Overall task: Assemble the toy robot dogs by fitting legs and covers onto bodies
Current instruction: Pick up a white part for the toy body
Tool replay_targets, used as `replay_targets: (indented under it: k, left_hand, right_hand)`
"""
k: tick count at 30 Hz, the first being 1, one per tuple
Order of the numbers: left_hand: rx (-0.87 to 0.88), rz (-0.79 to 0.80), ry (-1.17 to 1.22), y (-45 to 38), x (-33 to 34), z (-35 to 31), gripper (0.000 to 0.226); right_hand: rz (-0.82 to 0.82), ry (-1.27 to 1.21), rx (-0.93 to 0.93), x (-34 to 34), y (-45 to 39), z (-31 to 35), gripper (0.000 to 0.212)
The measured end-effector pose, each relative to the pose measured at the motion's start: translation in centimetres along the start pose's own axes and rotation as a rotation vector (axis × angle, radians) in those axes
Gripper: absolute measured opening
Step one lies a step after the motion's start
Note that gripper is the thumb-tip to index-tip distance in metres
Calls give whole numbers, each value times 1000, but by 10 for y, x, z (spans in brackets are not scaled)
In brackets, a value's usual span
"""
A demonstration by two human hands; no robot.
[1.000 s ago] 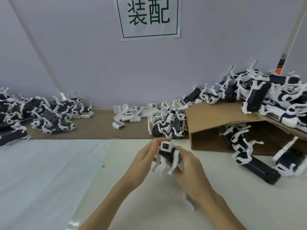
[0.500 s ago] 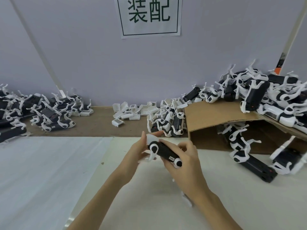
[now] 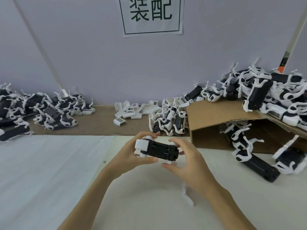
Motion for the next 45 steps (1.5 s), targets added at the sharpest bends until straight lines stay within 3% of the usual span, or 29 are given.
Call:
replay_targets:
  k: [3, 5, 8, 11, 16, 23, 26, 30, 35, 40, 43, 45]
  left_hand:
    - [71, -115, -72, 0, 0, 2, 46]
    - [70, -279, 23, 1, 5, -2, 29]
    - [49, -456, 188, 0, 14, -5, 51]
    - [-53, -431, 248, -4, 8, -5, 67]
    - [-340, -290, 257, -5, 15, 7, 58]
    - [-364, -533, 315, -7, -17, 35, 39]
    - [-348, -712, 293, -3, -40, 50, 28]
    - [-329, -920, 341, -3, -54, 68, 16]
    - [-298, -1018, 414, -5, -58, 82, 17]
    - [-284, -1115, 422, -6, -57, 84, 21]
    - [-290, -1131, 396, -6, -57, 84, 24]
    - [-300, -1120, 387, -7, -57, 83, 22]
  right_hand:
    - [-63, 44, -86, 3, 1, 5, 72]
    - [-70, 46, -115, 7, 3, 8, 71]
    - [-68, 46, -102, 15, 9, 16, 69]
    - [-98, 7, 11, 19, 11, 17, 64]
    - [-148, -223, 241, 20, 3, 11, 51]
    - [59, -450, 433, 47, -23, -1, 36]
    - [88, -395, 402, 67, -54, -7, 22]
    - [143, -306, 344, 102, -119, -10, 22]
    - [331, -168, 208, 160, -205, -10, 29]
    - [617, 172, -69, 222, -264, -12, 45]
    - [598, 356, -124, 243, -276, -28, 39]
    - [535, 319, -149, 243, -275, -33, 30]
Point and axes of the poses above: each hand's wrist, its own y-axis away from the middle knuckle, its own x-axis out of the palm, z = x × y, the point moved 3 cm from there along -y, towards the middle knuckle, and after that the axes turned 1 degree about y, right-handed, at the moved point
